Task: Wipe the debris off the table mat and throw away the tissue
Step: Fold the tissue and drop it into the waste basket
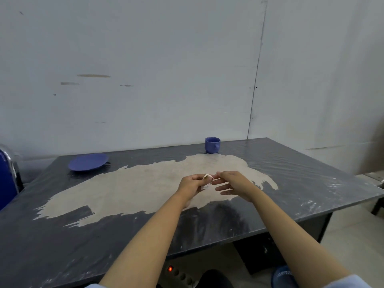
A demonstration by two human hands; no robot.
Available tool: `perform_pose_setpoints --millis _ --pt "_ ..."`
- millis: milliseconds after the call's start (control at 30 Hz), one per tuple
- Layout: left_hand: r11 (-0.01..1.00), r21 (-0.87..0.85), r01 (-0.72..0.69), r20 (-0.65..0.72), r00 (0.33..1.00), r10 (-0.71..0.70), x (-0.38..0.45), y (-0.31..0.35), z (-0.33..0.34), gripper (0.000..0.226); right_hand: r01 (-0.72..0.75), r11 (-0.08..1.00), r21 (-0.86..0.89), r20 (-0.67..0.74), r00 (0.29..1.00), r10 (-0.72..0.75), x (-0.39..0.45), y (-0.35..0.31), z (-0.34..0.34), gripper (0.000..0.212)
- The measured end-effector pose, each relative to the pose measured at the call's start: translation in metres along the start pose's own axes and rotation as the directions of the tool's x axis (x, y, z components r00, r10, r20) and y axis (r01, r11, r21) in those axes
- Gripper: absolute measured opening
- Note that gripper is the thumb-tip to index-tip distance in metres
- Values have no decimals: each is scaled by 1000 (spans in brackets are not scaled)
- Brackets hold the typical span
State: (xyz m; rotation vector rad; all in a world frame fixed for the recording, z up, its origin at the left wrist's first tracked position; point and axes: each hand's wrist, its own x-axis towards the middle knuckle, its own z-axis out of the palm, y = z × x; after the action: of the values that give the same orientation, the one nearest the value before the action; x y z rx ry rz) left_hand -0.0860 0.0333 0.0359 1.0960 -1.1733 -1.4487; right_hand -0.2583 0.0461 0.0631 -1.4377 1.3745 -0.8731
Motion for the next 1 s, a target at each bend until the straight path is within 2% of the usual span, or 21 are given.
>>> perform_pose_setpoints --millis 100,233,433,700,1000 --pt "997 -79 15 7 1000 -15 8 1 16 31 -27 996 89 -1 1000 27 -7 -1 -13 36" --pt "983 -178 43 47 998 -36 13 4 38 38 -31 985 172 -14 999 34 -15 0 -32 34" --pt "953 -292 77 128 991 -41 12 8 77 35 -30 972 232 -63 997 45 -23 7 -65 31" --pt "942 -314 116 206 977 -52 17 1 131 36 14 956 292 -136 990 27 -41 28 -112 37" --pt "938 -303 167 298 952 -73 12 -17 194 35 -5 976 218 -207 977 51 -76 53 -167 47"
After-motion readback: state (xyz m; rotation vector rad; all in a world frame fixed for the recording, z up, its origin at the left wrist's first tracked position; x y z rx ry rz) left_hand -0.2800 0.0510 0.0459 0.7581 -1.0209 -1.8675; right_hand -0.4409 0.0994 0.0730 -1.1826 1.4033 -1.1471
